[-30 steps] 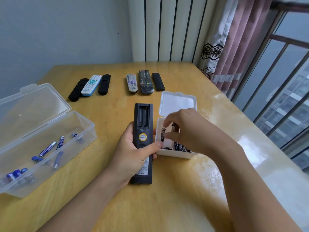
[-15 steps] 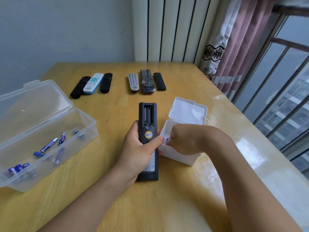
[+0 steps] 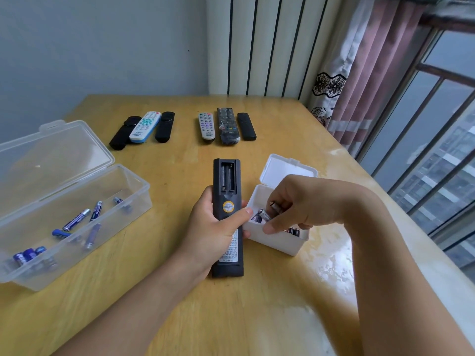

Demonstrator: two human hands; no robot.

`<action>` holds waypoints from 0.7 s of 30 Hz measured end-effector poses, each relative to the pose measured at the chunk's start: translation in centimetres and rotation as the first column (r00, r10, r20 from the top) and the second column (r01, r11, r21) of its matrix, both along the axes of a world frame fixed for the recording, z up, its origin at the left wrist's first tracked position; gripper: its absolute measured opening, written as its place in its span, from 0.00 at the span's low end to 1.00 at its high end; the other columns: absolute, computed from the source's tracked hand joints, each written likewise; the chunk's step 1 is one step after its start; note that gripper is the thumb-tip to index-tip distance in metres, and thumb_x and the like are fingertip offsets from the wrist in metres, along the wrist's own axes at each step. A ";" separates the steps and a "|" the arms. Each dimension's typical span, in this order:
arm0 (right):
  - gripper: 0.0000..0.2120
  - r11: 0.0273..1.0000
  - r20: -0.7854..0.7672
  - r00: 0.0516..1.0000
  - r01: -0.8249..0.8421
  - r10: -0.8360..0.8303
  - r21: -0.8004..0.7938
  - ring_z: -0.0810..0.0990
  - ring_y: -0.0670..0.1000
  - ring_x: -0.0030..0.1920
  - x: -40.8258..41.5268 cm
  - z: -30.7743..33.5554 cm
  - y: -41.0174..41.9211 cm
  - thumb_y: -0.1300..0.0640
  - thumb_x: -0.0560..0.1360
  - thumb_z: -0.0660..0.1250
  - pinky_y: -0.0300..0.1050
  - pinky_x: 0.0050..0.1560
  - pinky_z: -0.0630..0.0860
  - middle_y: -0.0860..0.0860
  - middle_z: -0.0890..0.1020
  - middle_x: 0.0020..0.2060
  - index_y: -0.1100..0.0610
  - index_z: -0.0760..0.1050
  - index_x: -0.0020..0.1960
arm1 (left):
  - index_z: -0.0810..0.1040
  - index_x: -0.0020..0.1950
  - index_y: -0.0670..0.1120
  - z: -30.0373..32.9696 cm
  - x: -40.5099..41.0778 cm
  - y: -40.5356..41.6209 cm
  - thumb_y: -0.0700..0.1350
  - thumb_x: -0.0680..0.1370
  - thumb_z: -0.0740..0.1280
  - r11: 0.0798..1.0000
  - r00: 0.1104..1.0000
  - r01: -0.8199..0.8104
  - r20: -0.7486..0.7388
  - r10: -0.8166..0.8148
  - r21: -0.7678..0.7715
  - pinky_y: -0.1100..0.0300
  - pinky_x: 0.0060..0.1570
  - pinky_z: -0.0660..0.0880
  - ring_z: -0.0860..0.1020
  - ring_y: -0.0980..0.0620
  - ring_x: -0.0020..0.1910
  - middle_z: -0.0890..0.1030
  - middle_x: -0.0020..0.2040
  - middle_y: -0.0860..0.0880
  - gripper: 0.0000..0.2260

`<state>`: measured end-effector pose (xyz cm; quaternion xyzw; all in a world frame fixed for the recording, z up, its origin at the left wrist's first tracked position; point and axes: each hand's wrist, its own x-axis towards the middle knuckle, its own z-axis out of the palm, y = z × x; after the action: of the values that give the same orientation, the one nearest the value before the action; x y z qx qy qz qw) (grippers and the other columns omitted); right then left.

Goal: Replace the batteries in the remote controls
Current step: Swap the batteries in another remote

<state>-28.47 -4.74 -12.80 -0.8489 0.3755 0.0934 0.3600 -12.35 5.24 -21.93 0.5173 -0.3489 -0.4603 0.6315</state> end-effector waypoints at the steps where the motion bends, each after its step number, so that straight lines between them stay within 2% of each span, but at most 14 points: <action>1: 0.16 1.000 0.034 0.999 0.005 -0.005 -0.019 0.68 0.43 0.24 -0.3 0.0 0.0 0.49 0.71 0.77 0.36 0.28 0.67 0.45 0.72 0.24 0.54 0.75 0.32 | 0.77 0.57 0.47 0.0 0.0 0.0 0.36 0.75 0.75 1.000 1.000 0.001 -0.002 -0.001 -0.002 0.59 0.36 0.80 0.84 0.51 0.38 0.86 0.51 0.45 0.14; 3: 0.16 0.996 0.147 0.989 0.027 -0.014 -0.084 0.68 0.45 0.24 -0.9 -0.3 -0.2 0.51 0.71 0.78 0.36 0.26 0.67 0.46 0.72 0.23 0.56 0.76 0.31 | 0.77 0.57 0.47 0.0 0.0 0.0 0.36 0.75 0.75 1.000 1.000 0.008 0.003 -0.008 -0.006 0.59 0.36 0.80 0.84 0.51 0.39 0.86 0.50 0.46 0.15; 5: 0.13 0.993 0.398 0.914 0.106 -0.077 -0.053 0.70 0.48 0.26 -1.2 -0.3 -0.4 0.54 0.74 0.76 0.37 0.26 0.69 0.47 0.74 0.25 0.58 0.79 0.34 | 0.77 0.57 0.47 0.1 0.0 0.0 0.38 0.75 0.75 1.000 1.000 0.013 -0.001 -0.013 -0.010 0.60 0.35 0.79 0.83 0.51 0.38 0.86 0.49 0.47 0.14; 7: 0.09 0.989 0.626 0.766 0.121 -0.147 0.085 0.72 0.53 0.30 -0.7 -0.5 -0.4 0.54 0.76 0.73 0.39 0.28 0.70 0.51 0.78 0.30 0.61 0.83 0.43 | 0.78 0.57 0.47 0.5 0.1 0.1 0.42 0.77 0.74 1.000 1.000 0.024 0.002 -0.024 -0.020 0.59 0.34 0.79 0.84 0.51 0.39 0.86 0.47 0.46 0.11; 9: 0.12 0.963 0.744 0.625 0.044 -0.236 0.267 0.72 0.50 0.29 0.6 -1.2 0.2 0.55 0.78 0.70 0.38 0.28 0.69 0.53 0.77 0.32 0.66 0.81 0.49 | 0.79 0.57 0.49 1.1 0.4 0.3 0.47 0.81 0.69 0.999 1.000 0.025 -0.004 -0.025 -0.029 0.58 0.33 0.80 0.84 0.52 0.38 0.86 0.47 0.46 0.06; 11: 0.16 0.923 0.777 0.533 0.022 -0.335 0.383 0.67 0.45 0.25 2.2 -1.8 0.7 0.56 0.79 0.68 0.36 0.26 0.67 0.53 0.76 0.32 0.71 0.77 0.51 | 0.81 0.56 0.50 1.7 0.9 0.6 0.49 0.83 0.65 0.999 0.999 0.033 -0.033 -0.035 -0.040 0.58 0.32 0.79 0.83 0.52 0.35 0.86 0.45 0.46 0.06; 13: 0.16 0.916 0.778 0.498 0.095 -0.384 0.391 0.63 0.45 0.23 3.4 -2.3 1.0 0.57 0.80 0.68 0.37 0.24 0.63 0.53 0.75 0.31 0.73 0.74 0.51 | 0.82 0.53 0.52 2.1 1.3 1.0 0.48 0.84 0.62 0.997 0.997 0.073 -0.016 -0.074 -0.040 0.58 0.30 0.79 0.82 0.51 0.33 0.86 0.43 0.47 0.08; 15: 0.12 0.917 0.788 0.472 0.160 -0.396 0.365 0.62 0.46 0.23 4.0 -2.5 1.2 0.59 0.81 0.67 0.38 0.24 0.61 0.53 0.74 0.30 0.69 0.75 0.48 | 0.81 0.53 0.52 2.3 1.5 1.4 0.48 0.84 0.62 0.994 0.994 0.106 0.004 -0.106 -0.037 0.57 0.31 0.79 0.82 0.50 0.33 0.85 0.42 0.47 0.08; 18: 0.03 0.923 0.808 0.447 0.197 -0.385 0.331 0.63 0.46 0.22 4.8 -2.8 1.7 0.63 0.81 0.65 0.36 0.23 0.62 0.53 0.74 0.27 0.62 0.75 0.50 | 0.79 0.58 0.48 2.3 1.5 1.8 0.47 0.85 0.62 0.991 0.992 0.130 0.009 -0.130 -0.039 0.54 0.32 0.80 0.82 0.51 0.35 0.85 0.42 0.48 0.07; 21: 0.08 0.922 0.808 0.445 0.199 -0.386 0.332 0.63 0.46 0.20 5.3 -3.1 2.1 0.60 0.81 0.66 0.35 0.22 0.65 0.54 0.75 0.28 0.65 0.76 0.50 | 0.76 0.61 0.45 2.3 1.4 1.8 0.46 0.85 0.61 0.990 0.991 0.135 -0.006 -0.136 -0.048 0.54 0.31 0.80 0.81 0.51 0.34 0.83 0.40 0.48 0.08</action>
<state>-23.20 -2.68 -15.93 -0.6647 0.2764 -0.3702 0.5872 -10.94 7.04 -19.62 0.4751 -0.3912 -0.4962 0.6124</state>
